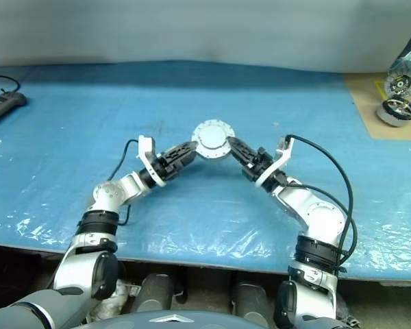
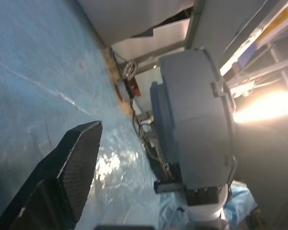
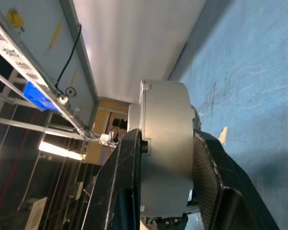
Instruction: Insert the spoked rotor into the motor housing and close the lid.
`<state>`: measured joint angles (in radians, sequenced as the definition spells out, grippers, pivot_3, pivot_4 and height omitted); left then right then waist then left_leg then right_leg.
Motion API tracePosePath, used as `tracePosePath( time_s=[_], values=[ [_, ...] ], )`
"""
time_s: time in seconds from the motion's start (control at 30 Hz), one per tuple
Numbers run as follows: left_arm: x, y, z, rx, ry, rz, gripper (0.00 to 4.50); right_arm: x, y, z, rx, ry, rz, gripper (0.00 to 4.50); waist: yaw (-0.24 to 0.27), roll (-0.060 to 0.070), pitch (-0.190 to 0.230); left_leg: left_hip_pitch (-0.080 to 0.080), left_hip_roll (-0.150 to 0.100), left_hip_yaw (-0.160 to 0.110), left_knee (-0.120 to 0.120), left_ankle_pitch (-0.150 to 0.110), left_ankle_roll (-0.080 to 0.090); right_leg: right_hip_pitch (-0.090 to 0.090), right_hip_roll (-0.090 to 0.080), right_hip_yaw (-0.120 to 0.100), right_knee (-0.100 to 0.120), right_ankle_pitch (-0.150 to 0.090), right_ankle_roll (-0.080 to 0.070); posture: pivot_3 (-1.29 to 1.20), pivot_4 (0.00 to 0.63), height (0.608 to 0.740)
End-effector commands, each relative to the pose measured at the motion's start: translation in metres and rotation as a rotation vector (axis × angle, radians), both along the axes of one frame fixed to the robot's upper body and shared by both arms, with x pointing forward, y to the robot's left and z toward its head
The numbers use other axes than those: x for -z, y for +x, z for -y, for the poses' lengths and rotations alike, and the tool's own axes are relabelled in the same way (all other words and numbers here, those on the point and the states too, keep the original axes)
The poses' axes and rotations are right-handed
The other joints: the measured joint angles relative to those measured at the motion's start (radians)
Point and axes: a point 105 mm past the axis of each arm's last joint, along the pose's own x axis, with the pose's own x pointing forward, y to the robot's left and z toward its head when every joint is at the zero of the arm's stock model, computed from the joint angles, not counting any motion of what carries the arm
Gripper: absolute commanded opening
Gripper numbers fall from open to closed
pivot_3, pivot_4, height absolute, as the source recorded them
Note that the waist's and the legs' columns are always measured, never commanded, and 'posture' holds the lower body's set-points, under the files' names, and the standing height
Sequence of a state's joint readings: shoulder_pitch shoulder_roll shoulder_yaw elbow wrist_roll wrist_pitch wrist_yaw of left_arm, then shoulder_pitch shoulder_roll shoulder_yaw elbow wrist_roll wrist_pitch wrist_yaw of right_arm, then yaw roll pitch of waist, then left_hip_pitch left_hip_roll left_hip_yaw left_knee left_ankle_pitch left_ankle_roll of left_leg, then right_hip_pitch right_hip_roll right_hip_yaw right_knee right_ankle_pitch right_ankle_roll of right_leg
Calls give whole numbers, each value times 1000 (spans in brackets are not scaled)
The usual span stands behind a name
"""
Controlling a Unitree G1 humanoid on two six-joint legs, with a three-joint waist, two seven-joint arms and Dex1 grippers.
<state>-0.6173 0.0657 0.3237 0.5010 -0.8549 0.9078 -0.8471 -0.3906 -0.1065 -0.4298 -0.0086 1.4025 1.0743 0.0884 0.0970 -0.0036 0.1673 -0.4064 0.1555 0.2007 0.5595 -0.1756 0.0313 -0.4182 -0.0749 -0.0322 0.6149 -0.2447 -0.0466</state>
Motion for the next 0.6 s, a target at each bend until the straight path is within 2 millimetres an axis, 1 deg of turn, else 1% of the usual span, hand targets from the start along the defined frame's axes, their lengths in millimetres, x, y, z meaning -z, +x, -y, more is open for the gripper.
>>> tracePosePath(
  time_s=[0.03,0.1,0.2,0.4,0.5,0.57,0.6],
  values=[
    [-40,-2,9,37,-90,94,4466,-17,-7,-7,-58,16,74,1069,1,0,0,-1,0,0,1,0,0,0,0,0,1,0,0,0,150,740],
    [-45,-5,14,55,-103,99,4466,-16,-7,-7,-61,12,71,1069,1,-1,1,-1,0,0,2,0,0,0,0,0,1,0,0,0,150,740],
    [-42,-6,23,58,-89,70,4466,-16,-6,-9,-65,8,66,1069,0,-1,1,-1,0,0,3,0,0,0,0,0,3,0,0,0,150,740],
    [-24,-6,38,60,-41,-8,4466,-18,-3,-8,-60,5,67,1069,0,-1,1,-1,0,-1,4,0,0,0,0,0,3,0,0,0,150,740],
    [-20,-8,43,68,-21,-19,4466,-17,-3,-8,-61,-3,63,1069,0,-1,1,-1,0,-1,5,0,0,0,0,0,3,0,1,0,150,740],
    [-21,-7,44,52,-20,-18,4466,-16,-2,-7,-56,-3,57,1069,0,-1,1,-1,0,-1,4,0,0,0,0,0,3,0,1,0,150,740],
    [-19,0,42,-5,-11,-28,4466,-15,-2,-7,-55,-4,54,1069,0,-1,1,-1,0,-1,4,0,0,0,0,0,3,0,1,0,150,740]
  ],
)
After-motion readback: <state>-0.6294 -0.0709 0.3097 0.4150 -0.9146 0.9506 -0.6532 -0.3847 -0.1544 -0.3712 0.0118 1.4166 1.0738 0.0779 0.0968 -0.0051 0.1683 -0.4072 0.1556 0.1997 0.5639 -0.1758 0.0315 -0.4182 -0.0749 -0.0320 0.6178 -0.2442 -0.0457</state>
